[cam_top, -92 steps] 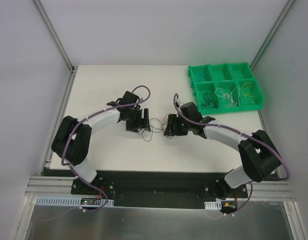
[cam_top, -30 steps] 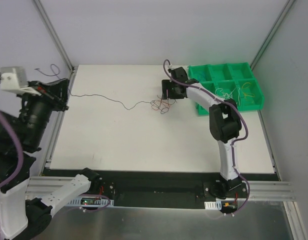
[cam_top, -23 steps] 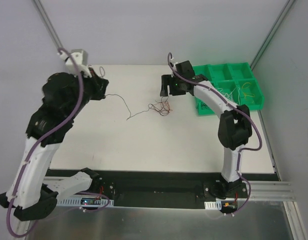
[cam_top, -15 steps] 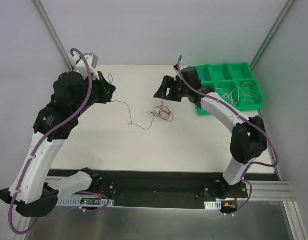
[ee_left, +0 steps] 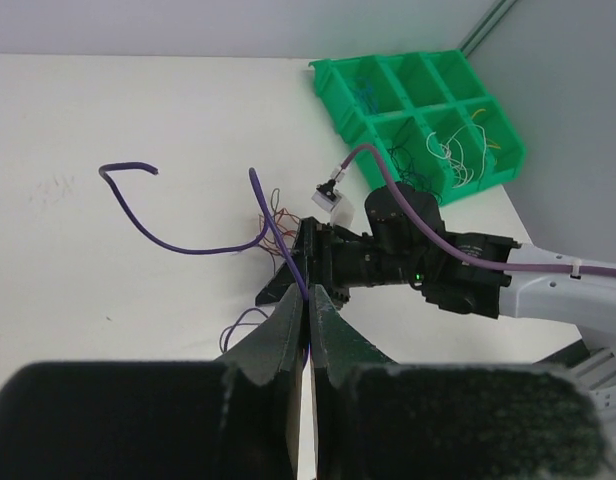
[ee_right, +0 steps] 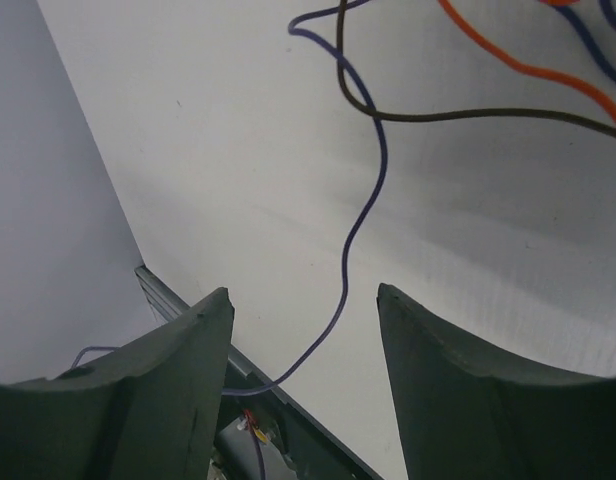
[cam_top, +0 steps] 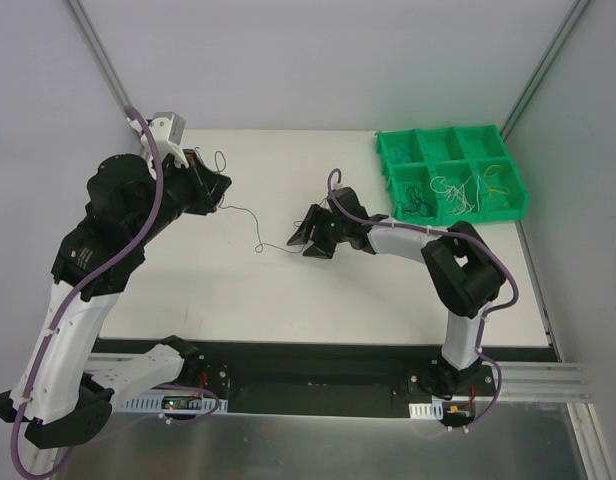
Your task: Untangle the cables
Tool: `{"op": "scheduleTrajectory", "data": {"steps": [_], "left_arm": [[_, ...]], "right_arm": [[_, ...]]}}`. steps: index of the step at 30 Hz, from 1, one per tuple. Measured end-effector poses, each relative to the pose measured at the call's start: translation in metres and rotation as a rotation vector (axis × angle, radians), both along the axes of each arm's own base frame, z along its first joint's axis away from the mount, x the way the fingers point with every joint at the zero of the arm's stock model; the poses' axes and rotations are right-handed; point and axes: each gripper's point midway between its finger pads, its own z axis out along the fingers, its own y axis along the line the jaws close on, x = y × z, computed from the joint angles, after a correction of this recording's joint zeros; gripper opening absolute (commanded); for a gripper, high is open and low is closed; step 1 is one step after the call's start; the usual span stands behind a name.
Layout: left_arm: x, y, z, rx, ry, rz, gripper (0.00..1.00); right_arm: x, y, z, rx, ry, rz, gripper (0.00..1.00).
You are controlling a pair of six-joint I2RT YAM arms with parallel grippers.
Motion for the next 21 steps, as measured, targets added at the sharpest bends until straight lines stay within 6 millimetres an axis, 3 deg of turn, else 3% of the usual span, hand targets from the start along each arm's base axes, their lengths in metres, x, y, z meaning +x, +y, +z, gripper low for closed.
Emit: {"op": "scheduleTrajectory", "data": {"steps": [5,9,13,16,17,18,21], "left_arm": [[-0.002,-0.001,-0.002,-0.002,0.006,-0.011,0.0],[-0.005,-0.002,-0.002,-0.006,0.003,-0.023,0.0],[-0.009,0.0,0.0,-0.012,-0.009,-0.023,0.0],[-0.011,0.004,-0.004,-0.008,-0.008,-0.01,0.0],[-0.01,0.005,-0.006,-0.005,-0.007,0.0,0.0],[-0.01,0.006,-0.009,-0.002,-0.003,0.004,0.0],[-0.009,0.009,-0.018,0.01,0.009,0.023,0.0]], "right_arm": [[0.006,-0.001,-0.011,-0.011,-0.004,-0.03,0.57],[0.014,0.0,-0.018,-0.023,-0.019,-0.037,0.17],[0.029,0.003,-0.011,-0.049,-0.055,-0.006,0.01],[0.049,0.0,0.027,-0.111,-0.177,0.029,0.01],[0.055,-0.002,0.05,-0.124,-0.239,0.042,0.01],[0.059,-0.003,0.076,-0.124,-0.302,0.054,0.01],[0.058,-0.008,0.182,-0.056,-0.535,0.091,0.01]]}}
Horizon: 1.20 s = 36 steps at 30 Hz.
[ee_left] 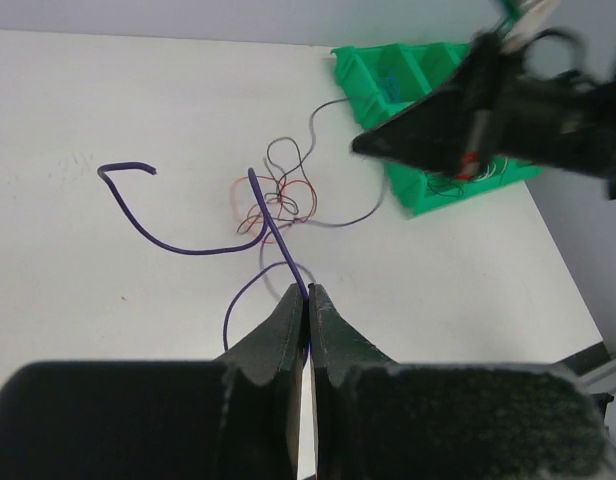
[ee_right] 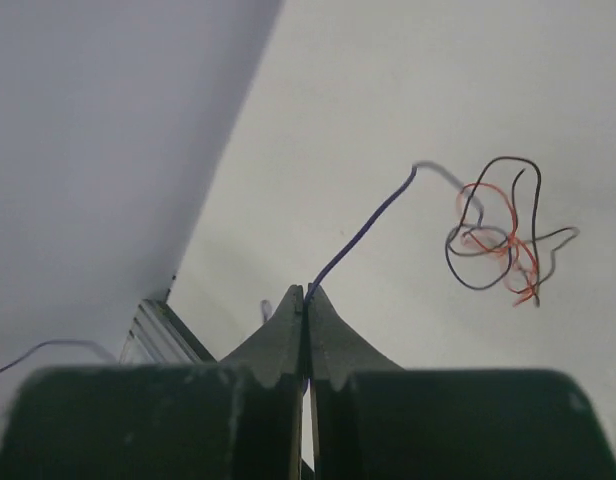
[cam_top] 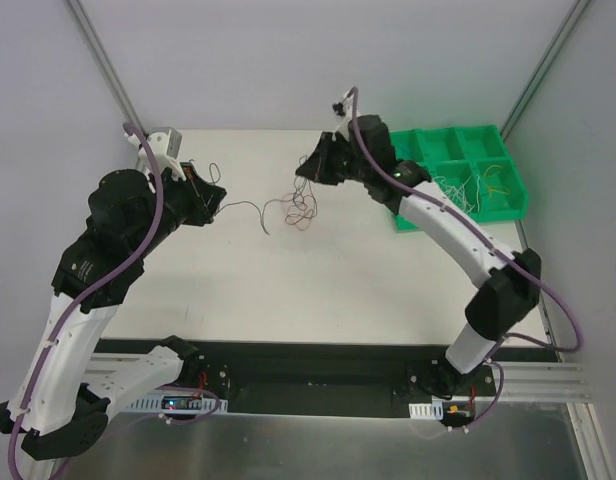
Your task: Untangle the cables
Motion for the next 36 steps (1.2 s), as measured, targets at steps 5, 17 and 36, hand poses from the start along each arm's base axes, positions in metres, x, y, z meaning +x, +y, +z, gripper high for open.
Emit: {"op": "scheduleTrajectory", "data": {"steps": [5,17,36], "left_arm": [[0.003,0.006,-0.009,0.006,0.005,0.039,0.0],[0.007,0.01,-0.011,-0.012,-0.003,0.078,0.0],[0.015,0.019,-0.012,-0.011,-0.024,0.144,0.0]], "right_arm": [[-0.017,-0.013,0.108,0.082,-0.248,0.052,0.01],[-0.02,-0.001,0.04,-0.144,-0.135,0.197,0.01],[-0.05,-0.001,0.238,0.165,-0.595,0.23,0.01]]}}
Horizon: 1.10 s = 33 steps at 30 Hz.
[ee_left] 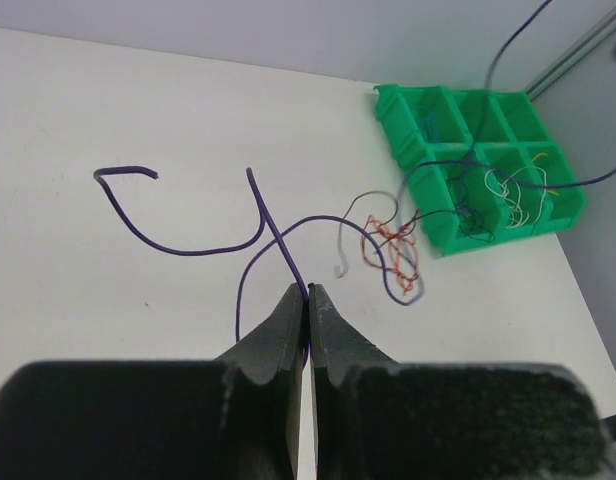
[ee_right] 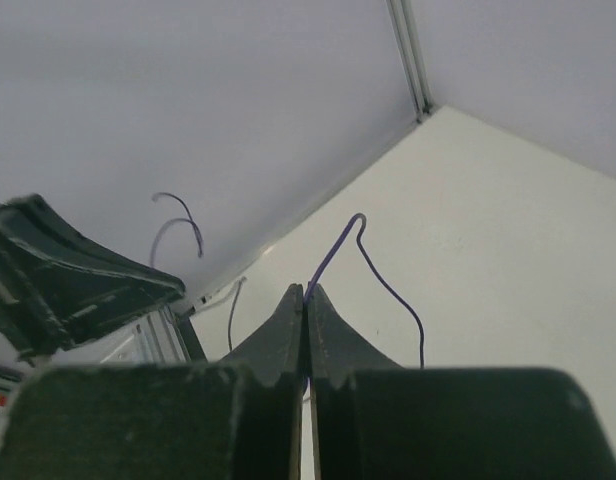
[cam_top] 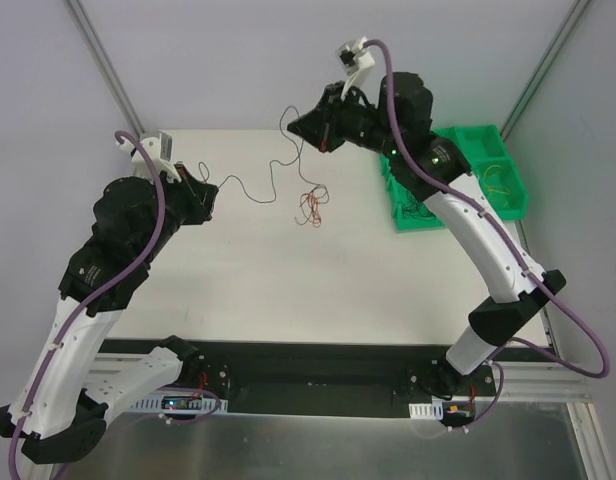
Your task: Untangle the cables
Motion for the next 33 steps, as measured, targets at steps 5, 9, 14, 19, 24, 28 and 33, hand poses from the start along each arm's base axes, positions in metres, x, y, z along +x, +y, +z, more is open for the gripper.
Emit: {"op": "scheduleTrajectory", "data": {"steps": [5,9,14,19,24,28,33], "left_arm": [[0.004,-0.002,-0.01,0.01,0.018,0.0,0.0],[0.009,-0.005,-0.022,0.026,0.05,0.0,0.0],[0.013,-0.008,-0.026,0.031,0.062,-0.006,0.0],[0.014,-0.011,-0.022,0.024,0.057,-0.016,0.0],[0.013,-0.014,-0.021,0.011,0.06,-0.03,0.0],[0.013,-0.015,-0.021,0.002,0.062,-0.029,0.0],[0.011,-0.014,-0.018,-0.003,0.054,-0.028,0.0]], "right_arm": [[0.01,0.005,-0.113,-0.185,0.213,-0.015,0.01],[0.008,-0.008,-0.199,-0.381,0.388,-0.059,0.01],[0.008,-0.02,-0.18,-0.451,0.336,-0.101,0.01],[-0.015,-0.021,-0.074,-0.249,0.12,-0.069,0.01],[-0.028,-0.029,-0.022,-0.133,0.024,-0.067,0.01],[-0.003,-0.001,-0.018,-0.122,0.038,-0.049,0.01],[0.016,0.036,-0.041,-0.139,0.098,0.0,0.01]]}}
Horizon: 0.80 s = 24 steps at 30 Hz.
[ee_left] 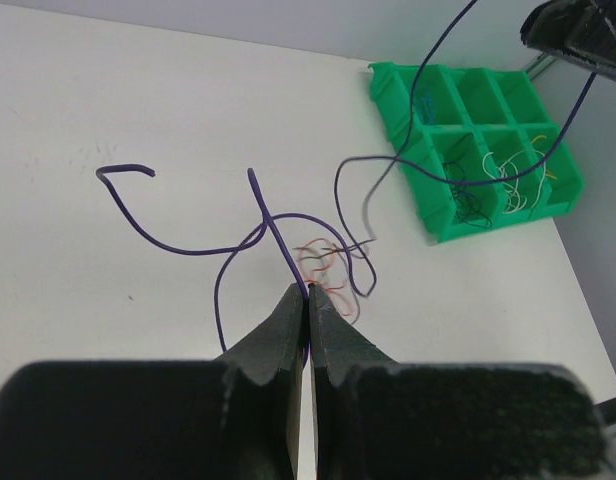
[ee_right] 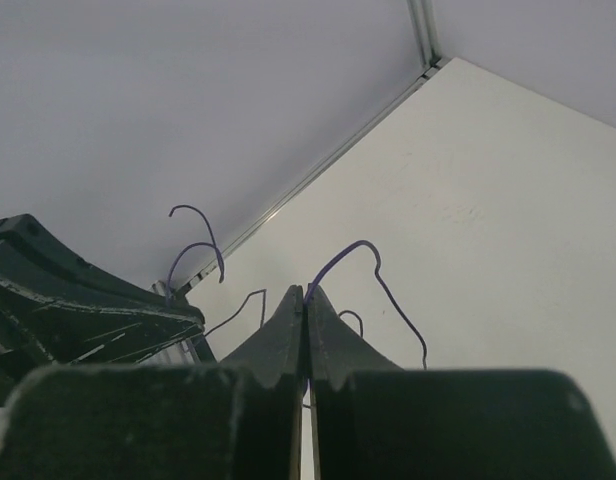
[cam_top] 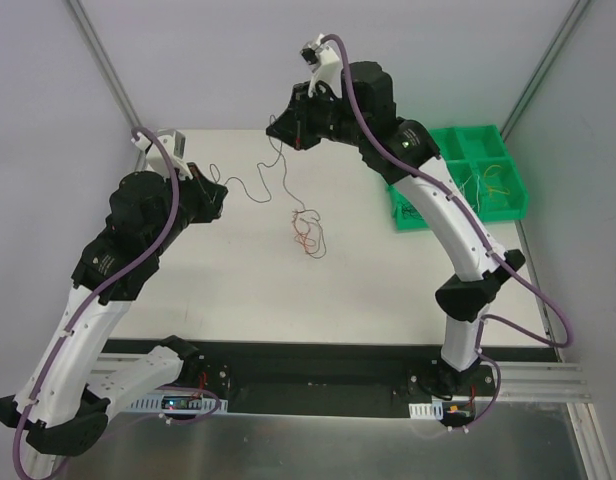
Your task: Untangle the cables
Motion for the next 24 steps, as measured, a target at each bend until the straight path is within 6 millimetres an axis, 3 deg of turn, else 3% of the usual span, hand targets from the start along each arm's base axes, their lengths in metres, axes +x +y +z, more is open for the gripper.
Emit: {"op": "scheduleTrajectory", "data": {"steps": [2,5,8,10,14,19,20,22,24], "left_arm": [[-0.002,0.001,0.003,-0.005,-0.009,0.0,0.0],[-0.004,0.003,0.007,-0.011,-0.023,0.004,0.0],[-0.004,0.003,0.008,-0.015,-0.031,0.005,0.0],[-0.003,0.003,0.006,-0.013,-0.026,0.004,0.0],[0.002,-0.002,-0.012,0.004,0.017,-0.004,0.0],[0.014,-0.026,-0.059,0.028,0.163,-0.073,0.0],[0.017,-0.032,-0.07,0.032,0.199,-0.092,0.0],[0.022,-0.041,-0.089,0.032,0.271,-0.125,0.0],[0.024,-0.046,-0.097,0.02,0.312,-0.145,0.0]], "right_arm": [[-0.006,0.007,-0.001,0.008,0.017,0.025,0.01],[-0.019,0.009,0.013,0.045,-0.005,0.054,0.01],[-0.032,-0.002,0.02,0.058,-0.023,0.056,0.01],[-0.04,-0.016,0.01,0.04,-0.025,0.04,0.01],[-0.043,-0.039,-0.054,-0.075,0.058,-0.02,0.01],[-0.037,-0.072,-0.21,-0.369,0.329,-0.111,0.01],[-0.038,-0.08,-0.229,-0.416,0.367,-0.126,0.01],[-0.04,-0.098,-0.252,-0.498,0.426,-0.161,0.0],[-0.037,-0.102,-0.239,-0.495,0.415,-0.175,0.01]]}}
